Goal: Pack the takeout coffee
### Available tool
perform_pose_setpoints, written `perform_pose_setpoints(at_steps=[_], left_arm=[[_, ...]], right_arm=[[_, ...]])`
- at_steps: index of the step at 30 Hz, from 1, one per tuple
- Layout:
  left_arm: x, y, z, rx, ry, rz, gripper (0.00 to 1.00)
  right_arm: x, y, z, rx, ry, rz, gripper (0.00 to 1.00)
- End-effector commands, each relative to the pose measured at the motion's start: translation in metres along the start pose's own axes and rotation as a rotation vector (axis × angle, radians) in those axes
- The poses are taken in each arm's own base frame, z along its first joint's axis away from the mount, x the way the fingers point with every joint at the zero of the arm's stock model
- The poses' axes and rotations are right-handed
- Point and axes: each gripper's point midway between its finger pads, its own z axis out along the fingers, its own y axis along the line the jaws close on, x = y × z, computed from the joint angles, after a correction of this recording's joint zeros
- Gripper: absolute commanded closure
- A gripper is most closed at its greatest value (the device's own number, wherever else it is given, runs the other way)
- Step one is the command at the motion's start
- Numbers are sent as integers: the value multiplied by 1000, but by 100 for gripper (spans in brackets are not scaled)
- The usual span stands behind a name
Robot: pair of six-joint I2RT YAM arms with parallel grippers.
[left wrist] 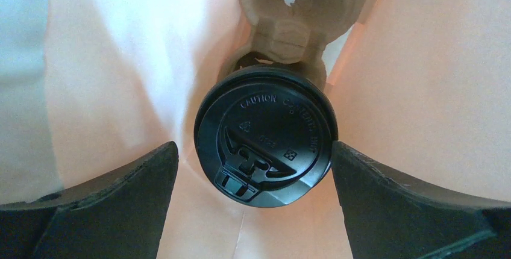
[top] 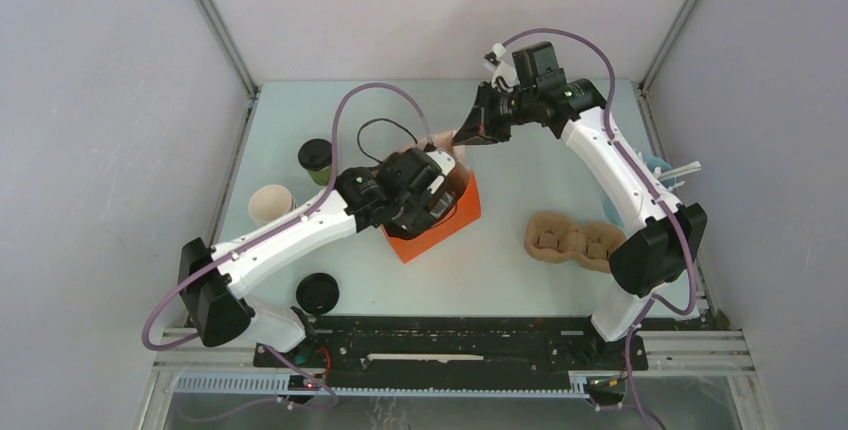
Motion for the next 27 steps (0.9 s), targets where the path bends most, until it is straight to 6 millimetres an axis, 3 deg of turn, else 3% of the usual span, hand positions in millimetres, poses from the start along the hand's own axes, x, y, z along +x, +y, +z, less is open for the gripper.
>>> perform_pose_setpoints(at_steps=[1,12,22,27], left_arm=[[-14,-1,-18,43,-42,-64,0],[-26,0,-33,60,-79,-113,1],[-42,-11,-43,115,-73,-152,15],[-49,-11,-61,153,-117,-164,8]], right_arm=[[-5,18,-12,-12,-43,-82,100],[-2,8,-20,140,-75,-139,100],[3,7,-17,222,-93,-189,100],[4,4,-16,236,-89,-213,100]])
